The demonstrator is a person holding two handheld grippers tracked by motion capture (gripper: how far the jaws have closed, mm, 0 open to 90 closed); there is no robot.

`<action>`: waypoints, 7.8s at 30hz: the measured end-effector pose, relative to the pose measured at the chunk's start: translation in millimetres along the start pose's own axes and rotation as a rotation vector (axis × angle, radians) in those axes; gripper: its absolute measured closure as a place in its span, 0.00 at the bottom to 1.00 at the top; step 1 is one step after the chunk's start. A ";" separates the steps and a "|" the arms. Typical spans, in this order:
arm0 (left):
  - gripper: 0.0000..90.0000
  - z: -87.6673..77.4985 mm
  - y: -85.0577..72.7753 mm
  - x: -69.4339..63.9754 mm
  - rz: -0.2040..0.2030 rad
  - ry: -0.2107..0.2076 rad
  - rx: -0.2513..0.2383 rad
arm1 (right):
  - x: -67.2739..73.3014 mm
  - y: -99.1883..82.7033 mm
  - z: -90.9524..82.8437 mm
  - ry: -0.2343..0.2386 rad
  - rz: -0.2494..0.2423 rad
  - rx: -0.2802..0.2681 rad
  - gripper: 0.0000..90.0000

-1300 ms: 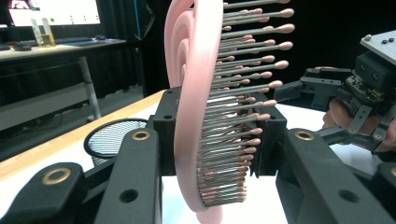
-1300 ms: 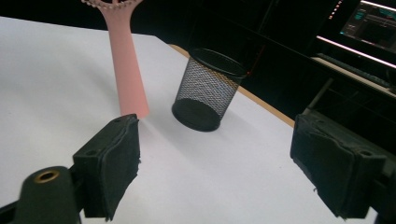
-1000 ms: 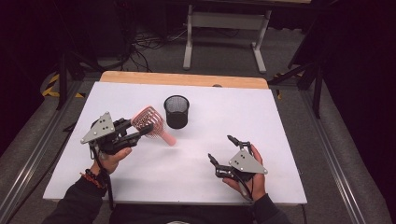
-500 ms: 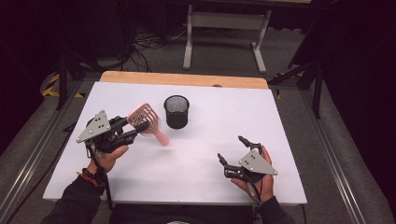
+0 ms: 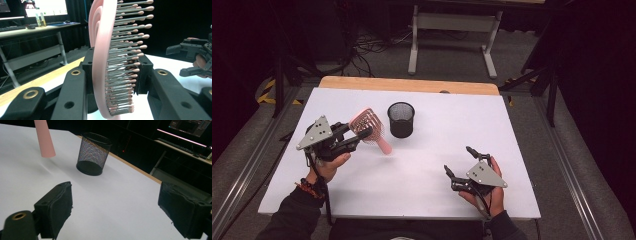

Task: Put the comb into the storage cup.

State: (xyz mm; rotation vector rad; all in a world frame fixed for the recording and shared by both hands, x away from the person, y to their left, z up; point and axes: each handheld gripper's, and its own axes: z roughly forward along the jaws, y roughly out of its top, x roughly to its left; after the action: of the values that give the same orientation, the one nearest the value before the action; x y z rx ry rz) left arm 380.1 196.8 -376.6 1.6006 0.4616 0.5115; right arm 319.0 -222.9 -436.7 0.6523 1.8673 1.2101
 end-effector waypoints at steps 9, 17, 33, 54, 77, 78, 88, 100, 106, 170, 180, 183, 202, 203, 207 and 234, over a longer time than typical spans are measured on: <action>0.70 -4.3 13.1 6.8 -0.002 0.029 -0.016 | -0.5 -0.6 0.6 -0.006 0.003 0.001 0.15; 0.70 -5.3 32.4 14.4 0.030 0.055 -0.014 | -0.7 -0.5 0.4 -0.005 0.003 0.000 0.15; 0.70 3.3 57.5 21.6 0.062 0.070 -0.014 | -0.3 -0.5 0.8 -0.001 0.006 -0.002 0.15; 0.70 24.2 76.5 27.3 0.068 0.100 -0.047 | 0.9 -1.2 2.8 -0.001 -0.007 0.009 0.14; 0.70 61.8 82.9 35.4 0.046 0.093 -0.027 | 1.0 -0.5 1.8 0.006 -0.002 0.001 0.14; 0.70 63.9 82.5 36.2 0.042 0.093 -0.026 | 1.0 -0.3 1.5 0.005 -0.002 0.000 0.14; 0.70 87.0 74.4 41.2 0.021 0.105 0.004 | 0.9 -0.5 1.1 0.015 0.008 -0.004 0.14; 0.70 107.4 65.1 45.8 -0.011 0.130 0.025 | 2.2 -1.1 2.3 0.027 0.006 0.003 0.14; 0.70 115.1 59.1 46.8 -0.028 0.128 0.044 | 2.4 -1.3 2.4 0.032 0.005 0.005 0.14; 0.70 131.1 0.8 44.9 -0.147 0.124 0.086 | 7.1 -3.1 7.8 0.041 -0.027 0.042 0.15; 0.68 124.4 -6.5 57.0 -0.205 0.180 0.079 | 8.4 -3.5 9.0 0.040 -0.029 0.052 0.16; 0.67 122.5 -8.5 60.5 -0.211 0.193 0.079 | 8.9 -3.7 9.3 0.041 -0.030 0.053 0.16; 0.63 113.9 -18.2 74.6 -0.262 0.237 0.095 | 9.3 -3.8 9.7 0.040 -0.038 0.058 0.16; 0.63 113.8 -18.2 74.9 -0.262 0.238 0.095 | 9.3 -3.8 9.8 0.039 -0.037 0.059 0.16; 0.63 112.9 -18.5 75.7 -0.264 0.246 0.098 | 9.3 -4.1 10.1 0.038 -0.040 0.065 0.16; 0.59 108.6 -15.9 79.6 -0.248 0.260 0.115 | 9.2 -4.4 10.4 0.038 -0.041 0.068 0.16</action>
State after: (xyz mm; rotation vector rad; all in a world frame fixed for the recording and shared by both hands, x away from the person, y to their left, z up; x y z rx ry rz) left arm 507.9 155.5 -395.7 1.5640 0.8877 0.5126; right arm 322.6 -212.5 -446.3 0.6293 1.9511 1.1442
